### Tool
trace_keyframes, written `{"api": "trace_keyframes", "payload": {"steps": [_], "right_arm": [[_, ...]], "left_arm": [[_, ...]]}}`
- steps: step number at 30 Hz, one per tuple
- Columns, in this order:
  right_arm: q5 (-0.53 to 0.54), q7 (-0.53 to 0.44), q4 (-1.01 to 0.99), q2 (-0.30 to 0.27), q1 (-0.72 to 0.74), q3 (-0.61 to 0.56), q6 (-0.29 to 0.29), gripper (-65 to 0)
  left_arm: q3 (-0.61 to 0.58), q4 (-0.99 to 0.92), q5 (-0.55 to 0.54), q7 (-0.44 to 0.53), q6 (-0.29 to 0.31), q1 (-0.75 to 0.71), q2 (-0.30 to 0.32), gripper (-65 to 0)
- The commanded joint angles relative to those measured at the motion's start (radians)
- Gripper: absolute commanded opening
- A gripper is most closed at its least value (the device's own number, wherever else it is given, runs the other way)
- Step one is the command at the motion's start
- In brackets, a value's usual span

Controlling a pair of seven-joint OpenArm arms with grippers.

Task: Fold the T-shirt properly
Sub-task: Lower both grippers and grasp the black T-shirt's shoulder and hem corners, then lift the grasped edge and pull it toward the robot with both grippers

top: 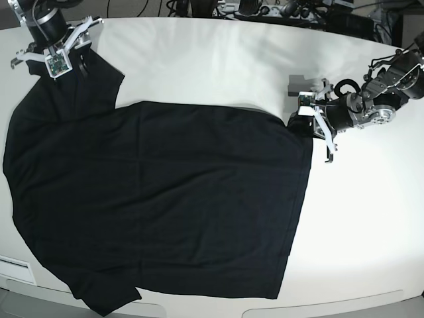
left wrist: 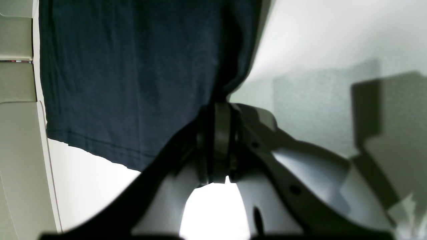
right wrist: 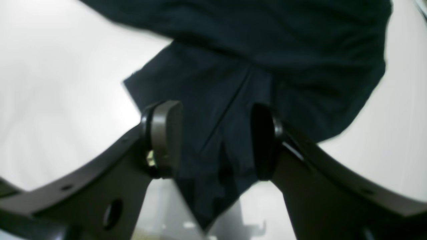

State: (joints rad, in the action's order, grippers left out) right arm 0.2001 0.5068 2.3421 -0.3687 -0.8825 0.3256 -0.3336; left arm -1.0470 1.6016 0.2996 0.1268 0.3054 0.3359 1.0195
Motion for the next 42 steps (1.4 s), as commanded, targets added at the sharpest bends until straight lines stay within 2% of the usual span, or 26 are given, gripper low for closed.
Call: {"api": "trace_keyframes", "payload": {"steps": [1, 6, 13, 19, 23, 26, 33, 34, 35, 38, 39, 42], "right_arm": [[0.001, -0.024, 0.000, -0.019, 0.017, 0.008, 0.008, -30.2], [0.002, -0.024, -0.164, -0.084, 0.109, 0.008, -0.024, -30.2], [0.009, 0.040, -0.273, -0.162, 0.132, 0.009, -0.014, -30.2], [0.039, 0.031, -0.336, -0.166, 0.132, 0.009, -0.039, -30.2], [0.031, -0.018, -0.397, -0.166, 0.145, 0.009, -0.038, -30.2], [0.032, -0.017, -0.448, -0.166, 0.183, 0.009, -0.039, -30.2], [0.066, -0.016, -0.515, -0.167, 0.256, 0.009, -0.095, -30.3], [0.067, -0.016, -0.515, -0.167, 0.257, 0.009, -0.101, -31.8], [0.066, -0.016, -0.515, -0.167, 0.257, 0.009, -0.103, -36.3], [0.066, -0.013, -0.515, -0.167, 0.256, 0.009, -0.095, -61.3], [0.065, -0.013, -0.515, -0.167, 0.257, 0.009, -0.087, -65.0], [0.061, -0.013, -0.514, -0.167, 0.257, 0.009, -0.046, -65.0]], "left_arm": [[-0.011, -0.011, 0.032, -0.079, 0.056, -0.006, 0.017, -65.0], [-0.011, -0.011, 0.032, -0.079, 0.056, -0.006, 0.022, -65.0], [-0.011, -0.011, 0.032, -0.079, 0.056, -0.006, 0.031, -65.0], [-0.011, -0.011, 0.032, -0.079, 0.056, -0.006, 0.031, -65.0], [-0.011, -0.011, 0.032, -0.079, 0.056, -0.006, 0.031, -65.0], [-0.011, -0.011, 0.032, -0.079, 0.056, -0.006, 0.031, -65.0], [-0.011, -0.011, 0.033, -0.079, 0.057, -0.006, 0.031, -65.0], [-0.011, -0.011, 0.032, -0.079, 0.057, -0.006, 0.031, -65.0], [-0.011, -0.011, 0.033, -0.079, 0.056, -0.006, 0.031, -65.0], [-0.011, -0.011, 0.033, -0.079, 0.056, -0.006, 0.031, -65.0], [-0.011, -0.011, 0.033, -0.079, 0.056, -0.006, 0.031, -65.0], [-0.011, -0.011, 0.033, -0.080, 0.056, -0.006, 0.031, -65.0]]}}
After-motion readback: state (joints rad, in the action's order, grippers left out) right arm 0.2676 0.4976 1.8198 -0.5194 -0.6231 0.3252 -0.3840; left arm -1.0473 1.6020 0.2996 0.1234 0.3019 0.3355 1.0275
